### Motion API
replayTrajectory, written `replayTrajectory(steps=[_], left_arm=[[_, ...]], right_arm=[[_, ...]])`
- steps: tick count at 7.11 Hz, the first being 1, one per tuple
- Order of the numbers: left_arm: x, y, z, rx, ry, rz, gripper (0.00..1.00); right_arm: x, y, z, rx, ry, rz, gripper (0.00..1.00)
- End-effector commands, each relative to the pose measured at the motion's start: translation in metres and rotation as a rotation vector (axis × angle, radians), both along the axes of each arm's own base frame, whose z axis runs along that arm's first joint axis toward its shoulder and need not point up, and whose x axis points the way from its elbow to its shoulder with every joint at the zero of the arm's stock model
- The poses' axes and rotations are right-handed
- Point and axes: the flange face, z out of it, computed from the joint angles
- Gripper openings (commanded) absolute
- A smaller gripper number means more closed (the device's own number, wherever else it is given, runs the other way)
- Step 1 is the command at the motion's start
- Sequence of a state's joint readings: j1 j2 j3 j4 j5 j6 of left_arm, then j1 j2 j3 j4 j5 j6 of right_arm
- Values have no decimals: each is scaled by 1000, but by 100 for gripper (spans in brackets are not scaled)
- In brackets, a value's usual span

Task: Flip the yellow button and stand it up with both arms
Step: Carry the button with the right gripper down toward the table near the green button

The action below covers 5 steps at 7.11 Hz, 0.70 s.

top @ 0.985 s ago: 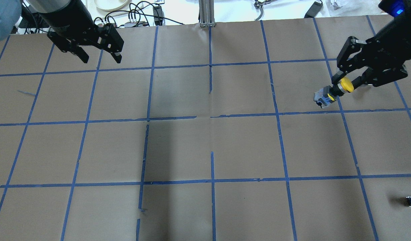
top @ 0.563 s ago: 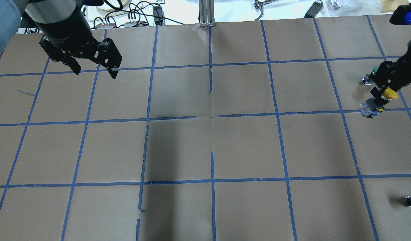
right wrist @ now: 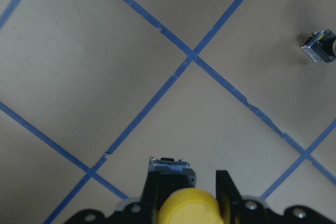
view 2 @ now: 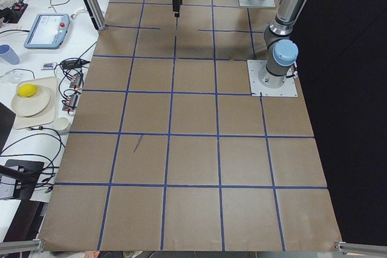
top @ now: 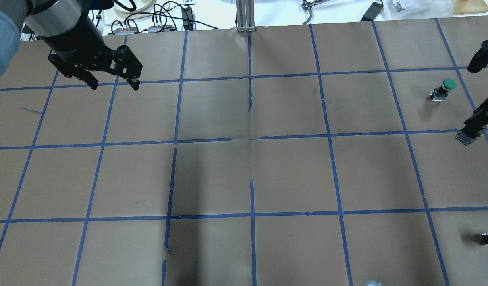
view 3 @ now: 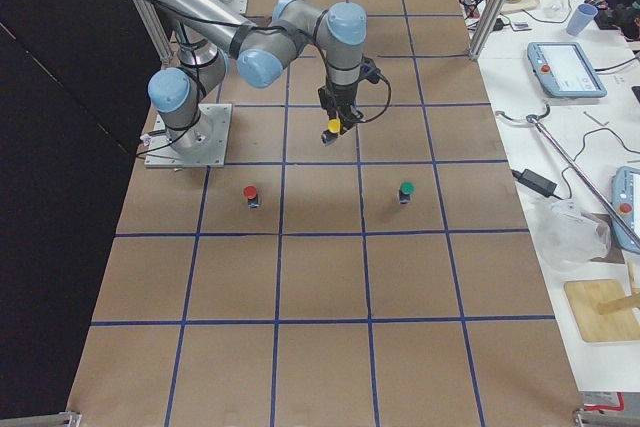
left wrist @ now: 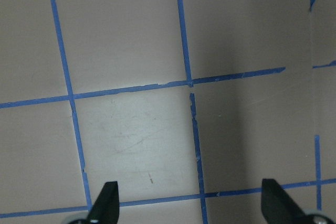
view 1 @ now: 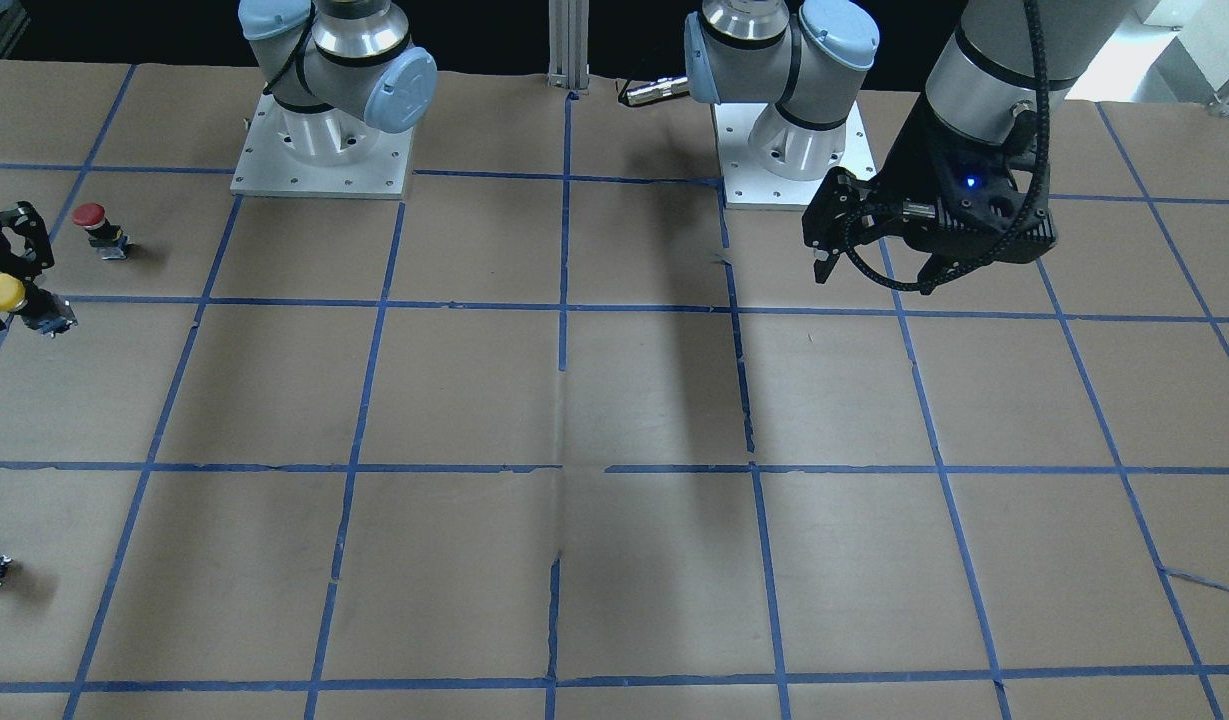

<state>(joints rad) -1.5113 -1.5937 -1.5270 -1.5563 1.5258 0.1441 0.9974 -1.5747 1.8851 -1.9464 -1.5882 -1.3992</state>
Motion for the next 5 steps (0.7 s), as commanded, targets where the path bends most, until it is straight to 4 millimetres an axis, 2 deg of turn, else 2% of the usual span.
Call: replayTrajectory(steps=[1,3,4,5], left_arm=[[4,3,1,-19,16,7,96],[4,2,1,-22,18,12,97],[4,1,1,-28,15,12,97],[4,1,1,-28,15,13,98]], right_arm=[[-37,18,-33,-89,-30,213,10],[-62,8,-67,-142,-96,480,11],[-85,0,-89,-161,-53,549,11],[-97,-3,-106,-158,-37,599,11]])
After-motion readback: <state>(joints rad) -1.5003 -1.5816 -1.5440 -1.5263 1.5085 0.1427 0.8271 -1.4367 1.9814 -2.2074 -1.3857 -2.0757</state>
